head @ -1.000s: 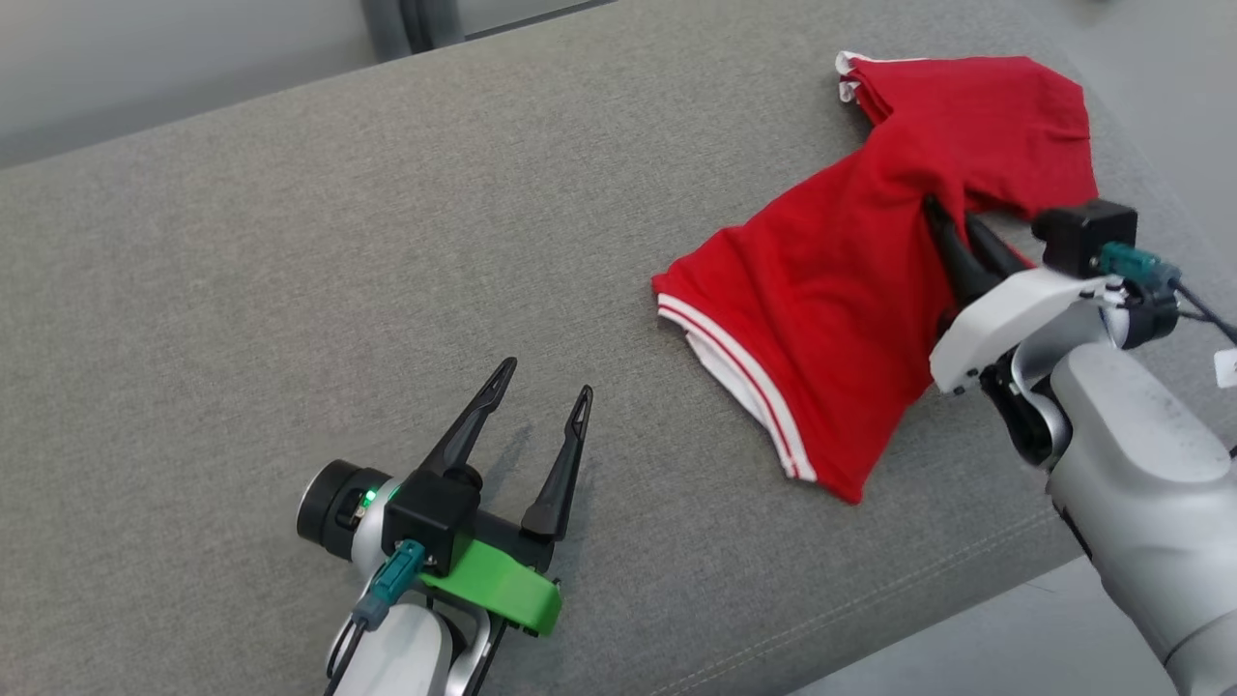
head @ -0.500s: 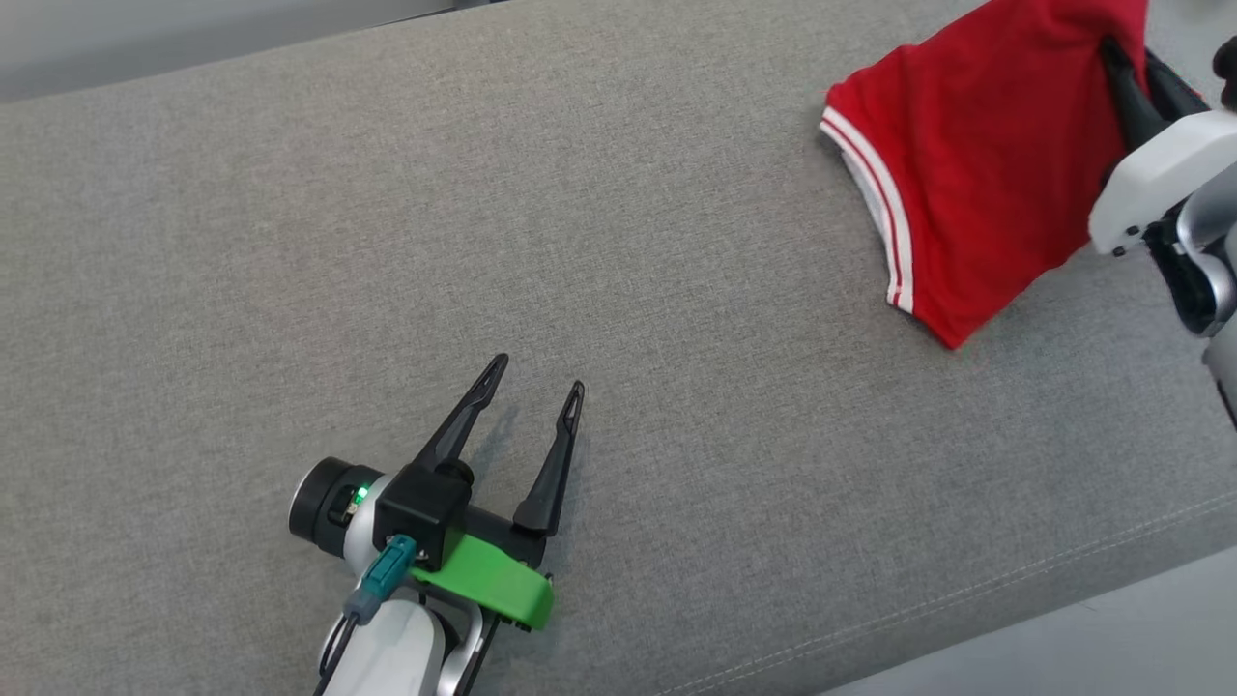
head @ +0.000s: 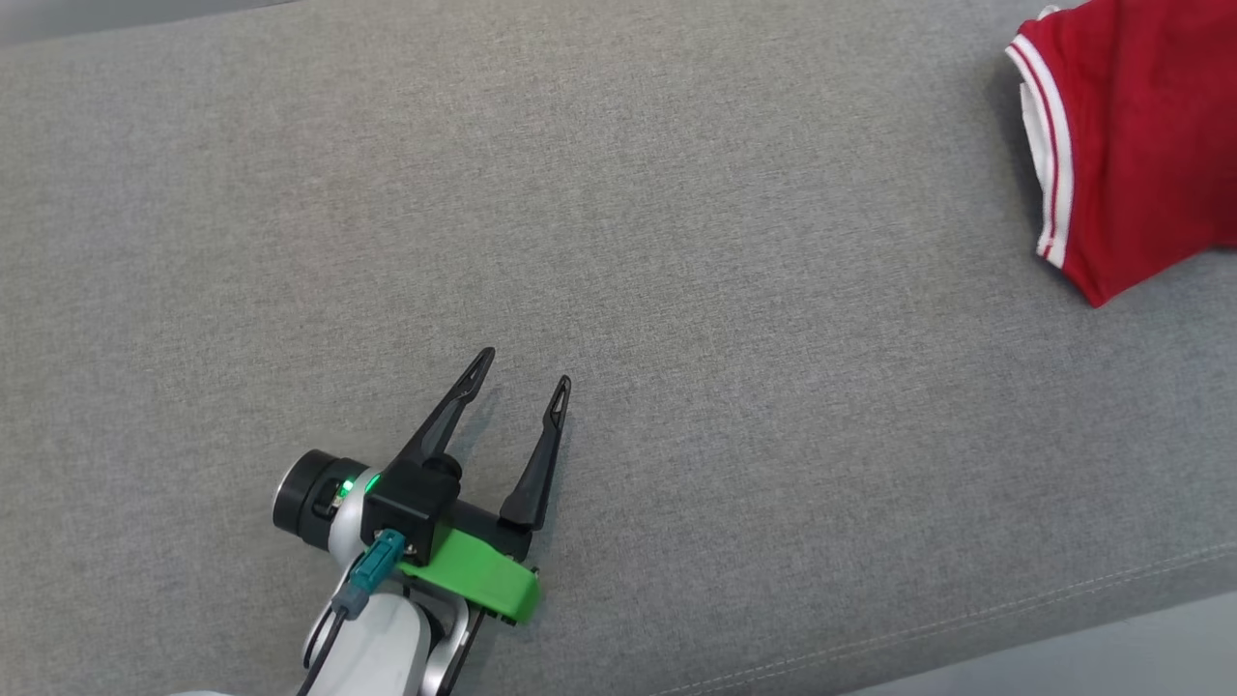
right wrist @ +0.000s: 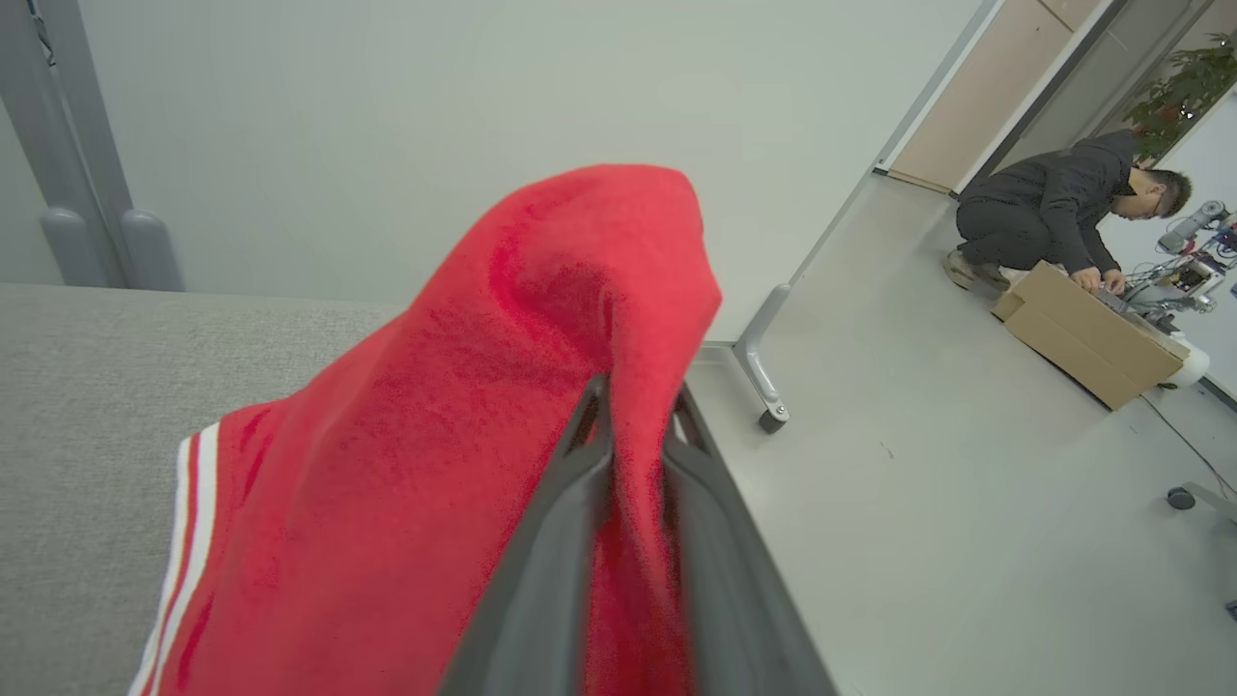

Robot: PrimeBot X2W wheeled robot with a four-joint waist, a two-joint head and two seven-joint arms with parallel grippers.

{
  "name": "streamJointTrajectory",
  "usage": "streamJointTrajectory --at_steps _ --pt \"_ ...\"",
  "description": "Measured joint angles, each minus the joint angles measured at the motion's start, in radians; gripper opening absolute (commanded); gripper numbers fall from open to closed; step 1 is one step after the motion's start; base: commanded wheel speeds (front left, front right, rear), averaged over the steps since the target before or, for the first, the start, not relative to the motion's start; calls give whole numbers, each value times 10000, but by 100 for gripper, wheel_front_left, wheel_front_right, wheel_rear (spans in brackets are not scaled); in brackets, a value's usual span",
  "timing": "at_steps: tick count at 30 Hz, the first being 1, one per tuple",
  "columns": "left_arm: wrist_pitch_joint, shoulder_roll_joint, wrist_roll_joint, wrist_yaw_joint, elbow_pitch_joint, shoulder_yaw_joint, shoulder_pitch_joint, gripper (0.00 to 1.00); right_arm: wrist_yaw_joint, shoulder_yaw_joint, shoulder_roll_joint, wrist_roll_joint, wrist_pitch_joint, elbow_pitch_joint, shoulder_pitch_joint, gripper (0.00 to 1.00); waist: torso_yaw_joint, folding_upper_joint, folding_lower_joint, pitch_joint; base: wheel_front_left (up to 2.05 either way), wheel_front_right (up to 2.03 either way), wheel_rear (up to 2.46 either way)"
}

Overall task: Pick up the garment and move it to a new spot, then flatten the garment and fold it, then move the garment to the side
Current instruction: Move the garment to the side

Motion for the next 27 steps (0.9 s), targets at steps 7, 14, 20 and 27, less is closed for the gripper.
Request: streamJointTrajectory --at_steps 7,14,20,27 --pt "0 146 40 0 -65 -84 -126 100 0 -1810 -349 -1856 -362 1302 -236 100 411 0 0 220 0 0 0" --pt "0 82 36 0 -79 113 -111 100 -2 -3453 226 -3139 -491 1070 -44 100 654 0 0 136 0 0 0" --pt "0 -33 38 0 10 552 120 100 0 -3517 2010 -3409 -523 -1037 1147 100 702 0 -1 -316 0 0 0" --pt "0 -151 127 0 186 1198 606 100 -2 -2604 3461 -2159 -523 -3043 2931 100 766 -1 -1 -1030 0 0 0"
